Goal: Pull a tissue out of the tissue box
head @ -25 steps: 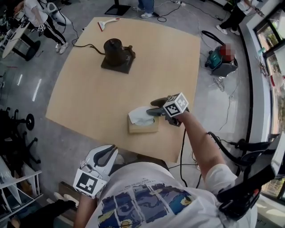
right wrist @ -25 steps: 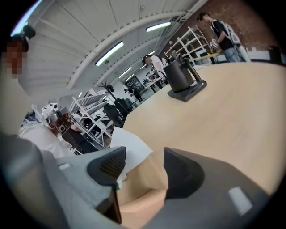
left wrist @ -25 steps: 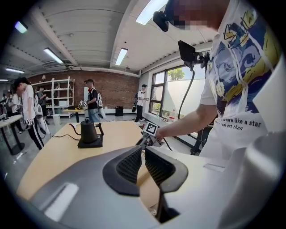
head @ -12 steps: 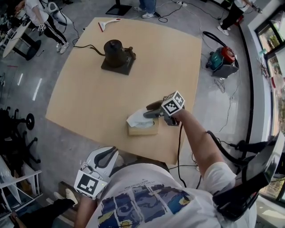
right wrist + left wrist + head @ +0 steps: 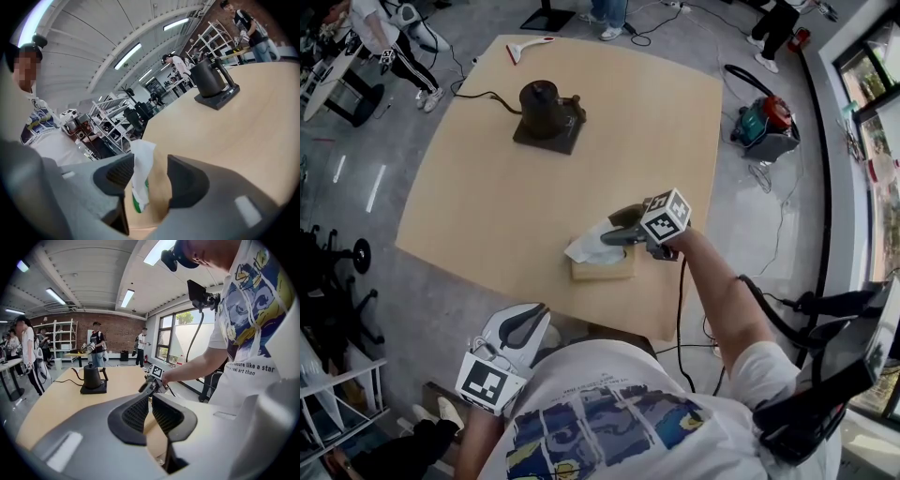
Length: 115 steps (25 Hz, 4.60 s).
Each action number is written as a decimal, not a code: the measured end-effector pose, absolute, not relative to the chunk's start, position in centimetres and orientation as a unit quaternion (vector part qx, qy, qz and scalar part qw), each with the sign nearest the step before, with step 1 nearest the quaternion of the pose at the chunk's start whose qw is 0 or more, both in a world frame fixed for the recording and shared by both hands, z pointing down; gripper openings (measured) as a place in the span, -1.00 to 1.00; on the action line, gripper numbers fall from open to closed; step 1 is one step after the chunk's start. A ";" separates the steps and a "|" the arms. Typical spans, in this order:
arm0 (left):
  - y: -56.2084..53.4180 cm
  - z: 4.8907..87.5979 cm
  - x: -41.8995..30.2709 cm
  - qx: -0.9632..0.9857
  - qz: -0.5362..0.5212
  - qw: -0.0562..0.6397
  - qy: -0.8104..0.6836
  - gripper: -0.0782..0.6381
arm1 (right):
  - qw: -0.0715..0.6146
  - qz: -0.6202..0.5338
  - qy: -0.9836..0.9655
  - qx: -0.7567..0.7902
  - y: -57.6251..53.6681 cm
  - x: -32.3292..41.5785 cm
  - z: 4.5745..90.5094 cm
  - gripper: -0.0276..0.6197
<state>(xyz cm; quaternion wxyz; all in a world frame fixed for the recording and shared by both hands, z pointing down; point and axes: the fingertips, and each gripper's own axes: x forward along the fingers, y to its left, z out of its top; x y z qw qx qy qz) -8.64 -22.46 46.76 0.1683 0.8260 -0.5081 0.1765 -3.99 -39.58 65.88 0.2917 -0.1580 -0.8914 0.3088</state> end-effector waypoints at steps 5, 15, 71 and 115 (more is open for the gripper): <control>-22.2 46.4 -8.9 0.830 0.170 0.164 -0.505 -0.70 | 0.298 0.295 -0.893 -0.165 -38.7 -4.2 65.1 -0.42; -20.0 46.2 -9.9 0.837 0.164 0.151 -0.499 -0.70 | 0.309 0.257 -0.909 -0.113 -38.4 -3.8 64.6 -0.90; -6.3 44.8 -13.9 0.915 0.126 0.089 -0.372 -0.70 | 0.250 0.051 -0.941 0.221 -29.1 -1.3 49.3 -0.91; -2.4 45.9 -14.2 0.932 0.121 0.086 -0.331 -0.67 | 0.176 -0.017 -0.966 0.187 -11.1 -3.8 39.1 -0.91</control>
